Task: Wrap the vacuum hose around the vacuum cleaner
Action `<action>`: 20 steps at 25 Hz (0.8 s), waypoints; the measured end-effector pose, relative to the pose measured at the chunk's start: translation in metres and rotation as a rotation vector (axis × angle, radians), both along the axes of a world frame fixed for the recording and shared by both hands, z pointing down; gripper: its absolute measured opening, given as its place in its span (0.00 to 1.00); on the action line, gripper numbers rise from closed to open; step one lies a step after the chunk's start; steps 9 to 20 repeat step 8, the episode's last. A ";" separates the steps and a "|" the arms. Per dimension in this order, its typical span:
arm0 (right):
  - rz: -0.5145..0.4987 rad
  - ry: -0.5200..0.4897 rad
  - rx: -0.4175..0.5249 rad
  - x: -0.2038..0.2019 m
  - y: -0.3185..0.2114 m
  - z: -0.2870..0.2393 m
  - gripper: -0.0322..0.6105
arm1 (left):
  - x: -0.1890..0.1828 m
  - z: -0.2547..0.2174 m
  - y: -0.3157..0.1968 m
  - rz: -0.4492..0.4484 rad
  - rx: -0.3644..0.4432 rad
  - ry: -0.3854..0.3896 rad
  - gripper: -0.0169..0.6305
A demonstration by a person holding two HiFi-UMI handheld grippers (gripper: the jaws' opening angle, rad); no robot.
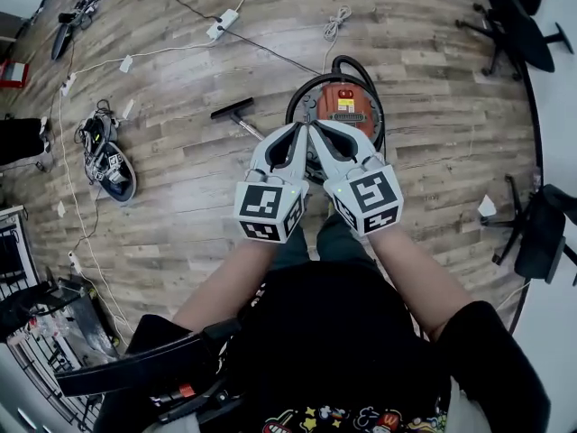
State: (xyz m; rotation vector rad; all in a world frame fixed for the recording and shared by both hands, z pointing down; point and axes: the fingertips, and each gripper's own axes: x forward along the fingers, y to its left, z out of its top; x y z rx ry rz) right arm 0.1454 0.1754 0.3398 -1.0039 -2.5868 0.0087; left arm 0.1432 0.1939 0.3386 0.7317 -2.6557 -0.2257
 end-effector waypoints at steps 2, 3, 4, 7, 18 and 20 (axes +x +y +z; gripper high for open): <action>0.003 -0.005 -0.004 -0.001 -0.001 -0.002 0.09 | -0.001 -0.001 0.001 -0.010 -0.002 -0.001 0.03; 0.006 -0.008 -0.005 -0.002 -0.003 -0.003 0.09 | -0.001 -0.002 0.001 -0.014 -0.002 -0.003 0.03; 0.011 -0.013 -0.004 -0.004 -0.006 -0.005 0.09 | -0.003 -0.002 -0.001 -0.015 -0.001 -0.006 0.03; 0.040 -0.024 0.015 -0.011 -0.025 -0.009 0.09 | -0.009 -0.006 -0.013 -0.006 0.017 -0.019 0.03; 0.051 -0.028 0.024 -0.013 -0.033 -0.010 0.09 | -0.012 -0.008 -0.019 -0.002 0.026 -0.024 0.03; 0.051 -0.028 0.024 -0.013 -0.033 -0.010 0.09 | -0.012 -0.008 -0.019 -0.002 0.026 -0.024 0.03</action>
